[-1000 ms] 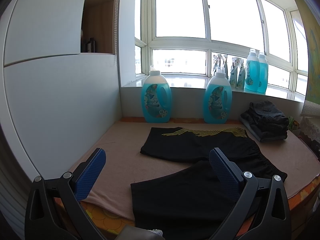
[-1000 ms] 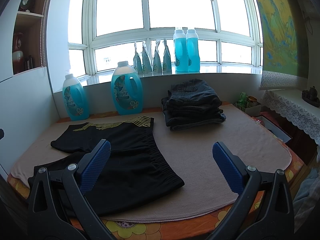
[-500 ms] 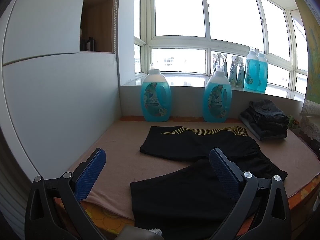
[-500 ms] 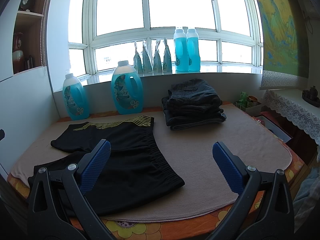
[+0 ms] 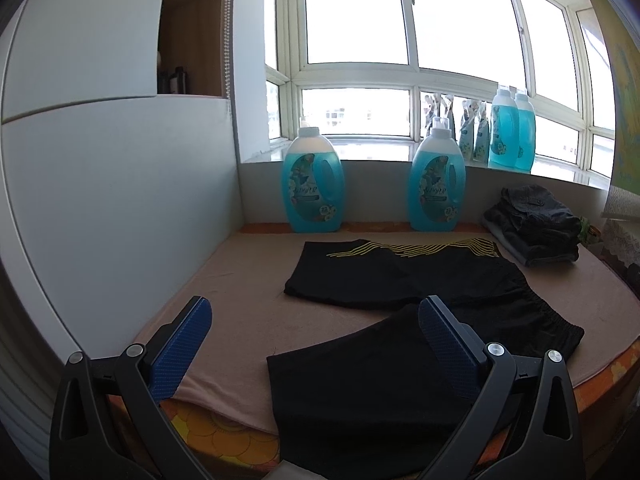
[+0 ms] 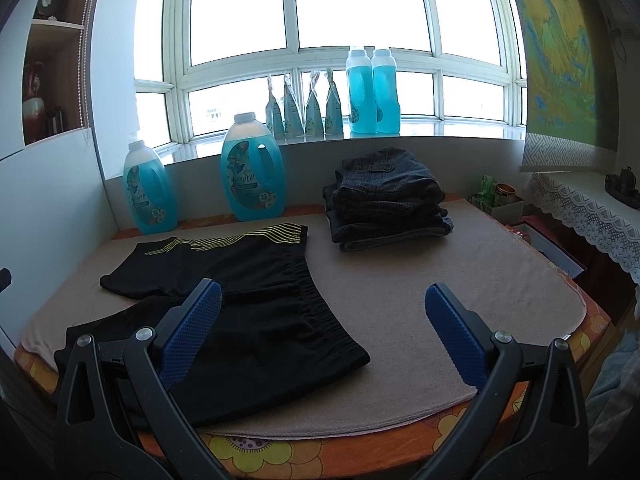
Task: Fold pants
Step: 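Move both grippers to the shorts leg hem and close the left gripper on it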
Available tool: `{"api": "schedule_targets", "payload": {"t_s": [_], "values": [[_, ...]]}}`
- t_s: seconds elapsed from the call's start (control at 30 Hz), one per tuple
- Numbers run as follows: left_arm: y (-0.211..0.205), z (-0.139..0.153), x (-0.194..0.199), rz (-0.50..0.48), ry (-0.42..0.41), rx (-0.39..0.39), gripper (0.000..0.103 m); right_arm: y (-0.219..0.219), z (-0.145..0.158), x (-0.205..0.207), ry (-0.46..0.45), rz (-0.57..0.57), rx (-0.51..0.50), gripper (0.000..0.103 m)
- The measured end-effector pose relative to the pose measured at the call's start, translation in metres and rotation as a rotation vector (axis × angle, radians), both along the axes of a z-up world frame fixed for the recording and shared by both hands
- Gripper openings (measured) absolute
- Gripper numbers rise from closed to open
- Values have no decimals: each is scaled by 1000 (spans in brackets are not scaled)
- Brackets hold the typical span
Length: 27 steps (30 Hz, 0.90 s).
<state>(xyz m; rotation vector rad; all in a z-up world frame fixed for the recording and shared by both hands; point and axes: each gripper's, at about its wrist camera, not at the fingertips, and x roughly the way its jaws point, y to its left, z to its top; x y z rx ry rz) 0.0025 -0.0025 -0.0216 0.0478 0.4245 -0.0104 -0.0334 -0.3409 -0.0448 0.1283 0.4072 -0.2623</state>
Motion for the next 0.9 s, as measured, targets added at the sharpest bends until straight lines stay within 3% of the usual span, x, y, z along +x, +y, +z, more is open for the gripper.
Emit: {"api": "schedule_targets", "payload": {"t_s": [0.23, 0.33, 0.43, 0.6, 0.83, 0.9], "values": [[7, -19, -4, -37, 14, 102, 100, -11, -17, 1, 55, -7, 34, 103], [7, -36, -6, -61, 53, 181, 94, -25, -29, 11, 99, 24, 35, 100], [12, -55, -8, -99, 119, 235, 80, -20, -42, 19, 156, 79, 3, 90], [21, -80, -14, -162, 234, 244, 72, 4, -59, 22, 236, 229, -60, 80], [22, -107, -33, -270, 349, 263, 61, 46, -82, 29, 369, 529, -106, 65], [20, -116, -36, -308, 383, 274, 52, 59, -88, 28, 402, 599, -130, 61]]}}
